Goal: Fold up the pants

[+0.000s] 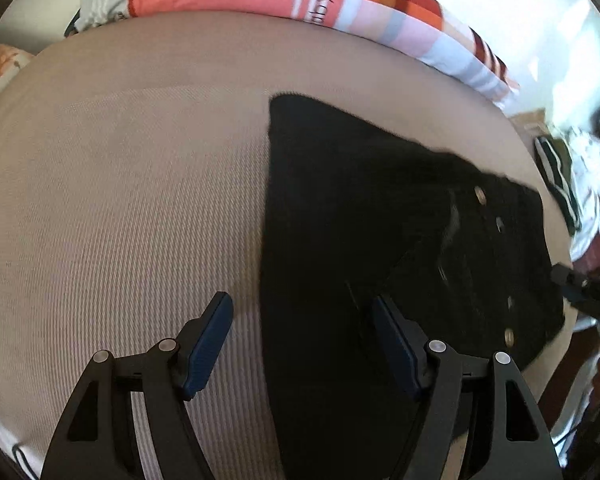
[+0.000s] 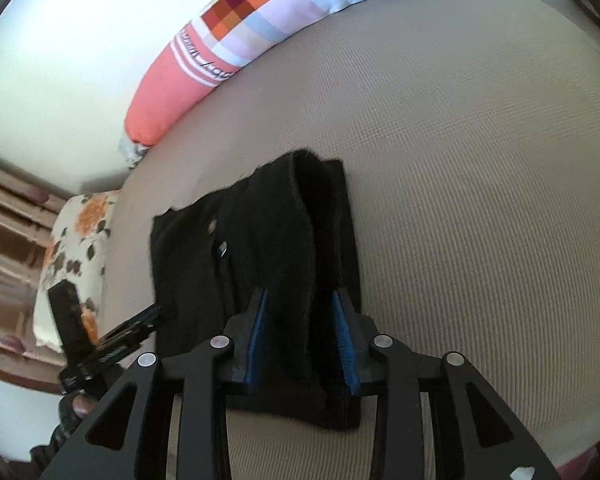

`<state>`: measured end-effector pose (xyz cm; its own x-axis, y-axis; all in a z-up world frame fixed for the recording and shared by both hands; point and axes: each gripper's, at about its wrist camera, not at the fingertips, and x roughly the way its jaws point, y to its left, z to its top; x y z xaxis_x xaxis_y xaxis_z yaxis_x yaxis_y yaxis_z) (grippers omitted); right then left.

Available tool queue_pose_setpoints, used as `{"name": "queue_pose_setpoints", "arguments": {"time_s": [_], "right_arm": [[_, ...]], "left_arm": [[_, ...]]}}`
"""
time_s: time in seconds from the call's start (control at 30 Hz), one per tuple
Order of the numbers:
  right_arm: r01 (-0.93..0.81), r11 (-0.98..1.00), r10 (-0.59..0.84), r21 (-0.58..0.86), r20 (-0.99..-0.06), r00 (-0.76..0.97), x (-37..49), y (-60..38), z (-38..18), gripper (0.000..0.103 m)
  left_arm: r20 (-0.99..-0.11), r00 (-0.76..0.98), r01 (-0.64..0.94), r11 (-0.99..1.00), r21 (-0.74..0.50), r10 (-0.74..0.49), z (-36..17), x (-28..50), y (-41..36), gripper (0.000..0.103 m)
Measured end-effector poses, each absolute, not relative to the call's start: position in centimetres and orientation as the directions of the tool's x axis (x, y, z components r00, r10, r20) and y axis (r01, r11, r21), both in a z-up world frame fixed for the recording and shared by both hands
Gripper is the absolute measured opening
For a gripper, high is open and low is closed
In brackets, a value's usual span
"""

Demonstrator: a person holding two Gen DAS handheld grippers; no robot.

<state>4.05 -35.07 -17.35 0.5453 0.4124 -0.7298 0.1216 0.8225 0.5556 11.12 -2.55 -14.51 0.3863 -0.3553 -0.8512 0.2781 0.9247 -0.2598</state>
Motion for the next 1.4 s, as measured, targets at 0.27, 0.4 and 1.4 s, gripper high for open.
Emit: {"name": "queue_pose_setpoints", "arguments": {"time_s": [0.27,0.4,1.4], "right_arm": [[0.110,0.838,0.405,0.535,-0.744,0.531,1.5,-34.2,-17.8,0.012],[0.103,0.845,0.384,0.525,-0.730,0.565,0.0,-33.9,-16.5,0.010],[0.194,0.881,0.278,0.432,-0.803,0.527,0.3,-34.3,-18.8,0.037]], "left_arm": [[-0.846,0.390,0.303,0.919,-0.254,-0.362,-14.6,8.3,-2.1,0.072],[-0.851,0.386,0.302,0.920,-0.248,-0.356,-14.6,7.8,-2.2,0.072],[-0.848,0.389,0.257,0.926,-0.275,-0.360,-15.0,8.5,-2.8,0.078]]}}
